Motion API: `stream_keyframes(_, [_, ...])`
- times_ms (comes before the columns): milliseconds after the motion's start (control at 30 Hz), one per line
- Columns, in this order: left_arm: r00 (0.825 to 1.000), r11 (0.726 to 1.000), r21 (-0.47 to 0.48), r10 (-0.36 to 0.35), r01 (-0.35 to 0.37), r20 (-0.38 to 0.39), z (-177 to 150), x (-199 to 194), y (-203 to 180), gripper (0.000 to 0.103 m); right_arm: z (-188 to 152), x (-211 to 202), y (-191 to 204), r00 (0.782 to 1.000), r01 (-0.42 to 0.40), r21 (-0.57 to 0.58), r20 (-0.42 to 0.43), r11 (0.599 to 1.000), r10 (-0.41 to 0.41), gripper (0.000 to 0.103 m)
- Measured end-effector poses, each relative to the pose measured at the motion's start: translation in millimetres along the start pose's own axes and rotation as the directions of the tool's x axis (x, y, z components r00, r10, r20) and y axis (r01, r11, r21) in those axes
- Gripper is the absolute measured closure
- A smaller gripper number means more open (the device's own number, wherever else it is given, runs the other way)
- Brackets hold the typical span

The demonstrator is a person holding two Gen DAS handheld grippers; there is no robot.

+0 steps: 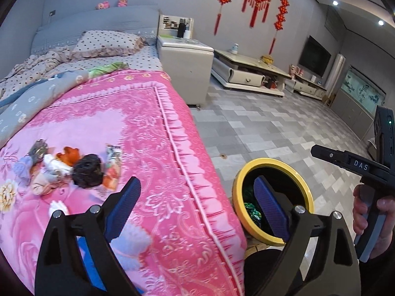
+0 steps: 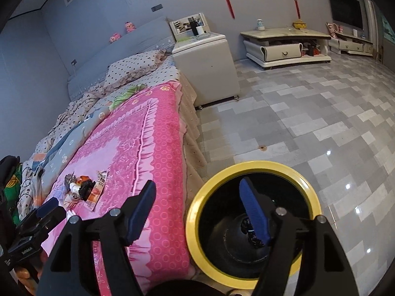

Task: Collect trash
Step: 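Move both tools back over the bed toward the remaining trash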

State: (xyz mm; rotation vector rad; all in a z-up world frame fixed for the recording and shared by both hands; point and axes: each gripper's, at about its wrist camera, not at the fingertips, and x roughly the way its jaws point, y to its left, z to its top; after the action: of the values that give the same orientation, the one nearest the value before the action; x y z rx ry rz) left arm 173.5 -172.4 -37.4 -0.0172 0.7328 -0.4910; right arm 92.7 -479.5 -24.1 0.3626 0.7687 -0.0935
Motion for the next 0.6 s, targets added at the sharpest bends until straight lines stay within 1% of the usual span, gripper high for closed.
stream_keyframes(267, [0.996, 0.996, -0.021, 0.082, -0.082, 0.033, -8.1, -46.2, 43.3, 0.014, 5.8, 20.4, 67.3, 0.996, -0.082, -0.088, -0.035, 0.993, 0.08, 0.033])
stream_keyframes(367, [0.994, 0.994, -0.036, 0.106, -0.105, 0.033, -12.0, -60.7, 61.1, 0.014, 8.0, 33.3, 90.8, 0.992, -0.115, -0.108, -0.059, 0.988, 0.109, 0.033])
stream_keyframes(600, [0.988, 0.987, -0.046, 0.155, -0.154, 0.022, -29.7, -82.3, 91.3, 0.014, 7.0, 59.9, 135.4, 0.985, -0.155, -0.152, -0.106, 0.976, 0.139, 0.033])
